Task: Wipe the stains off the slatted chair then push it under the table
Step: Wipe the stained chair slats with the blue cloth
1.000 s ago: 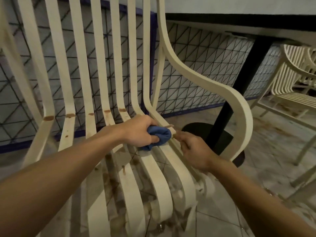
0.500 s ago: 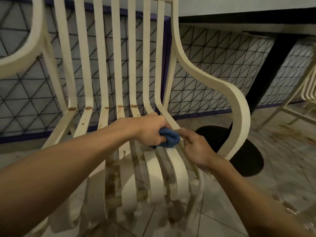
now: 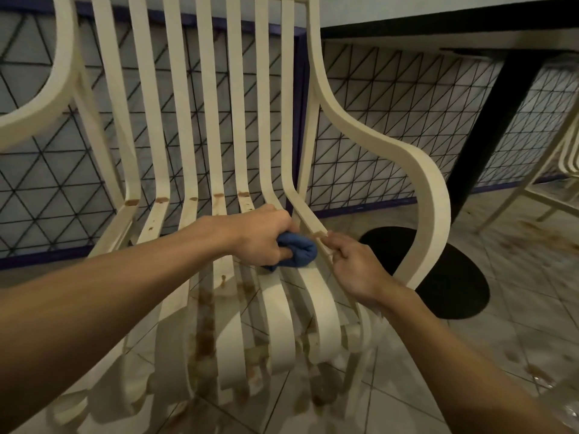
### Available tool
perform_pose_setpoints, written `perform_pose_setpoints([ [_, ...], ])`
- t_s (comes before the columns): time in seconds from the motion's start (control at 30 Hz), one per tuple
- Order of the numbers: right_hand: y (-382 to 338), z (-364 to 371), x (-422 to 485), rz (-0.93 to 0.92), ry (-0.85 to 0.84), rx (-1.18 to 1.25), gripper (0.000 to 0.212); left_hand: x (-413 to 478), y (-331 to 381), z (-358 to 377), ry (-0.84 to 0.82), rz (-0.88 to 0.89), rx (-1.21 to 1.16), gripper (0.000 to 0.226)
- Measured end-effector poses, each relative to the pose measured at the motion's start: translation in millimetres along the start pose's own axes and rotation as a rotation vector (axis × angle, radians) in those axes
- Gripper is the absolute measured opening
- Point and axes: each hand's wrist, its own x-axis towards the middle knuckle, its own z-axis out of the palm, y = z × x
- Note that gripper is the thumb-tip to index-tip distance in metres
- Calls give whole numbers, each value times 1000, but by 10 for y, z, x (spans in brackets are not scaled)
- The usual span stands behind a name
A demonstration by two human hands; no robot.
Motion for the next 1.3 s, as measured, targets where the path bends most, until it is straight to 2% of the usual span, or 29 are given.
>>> perform_pose_setpoints([
  [0.1,0,4,1,2,0,-5,44,5,-13,21,-11,0,-9,12],
  [0.27,-8,-40,-14,-15,-36,-10,46,-132,266,-14,-190,156,-42,8],
  [0.33,3,-33,-11,-5,-29,0,45,-105,266,-17,-163,160,-44,7],
  [0.47,22,15,0,22,-11,31,46,68,58,-12,-13,12,28,10],
  [0.57,23,18,4,35,-6,22,46,137,11,-30,10,-47,54,10],
  [0.9,-14,-50,-29,-15,-49,5,48,-62,302,-37,-143,159,-17,3],
  [1.1,-34,-32,-29,37,-34,41,44,-120,104,4,-57,121,-151,9],
  [1.3,-170,-18,178,18,17,34,33,-202,-318,-138,148,-24,-346,4],
])
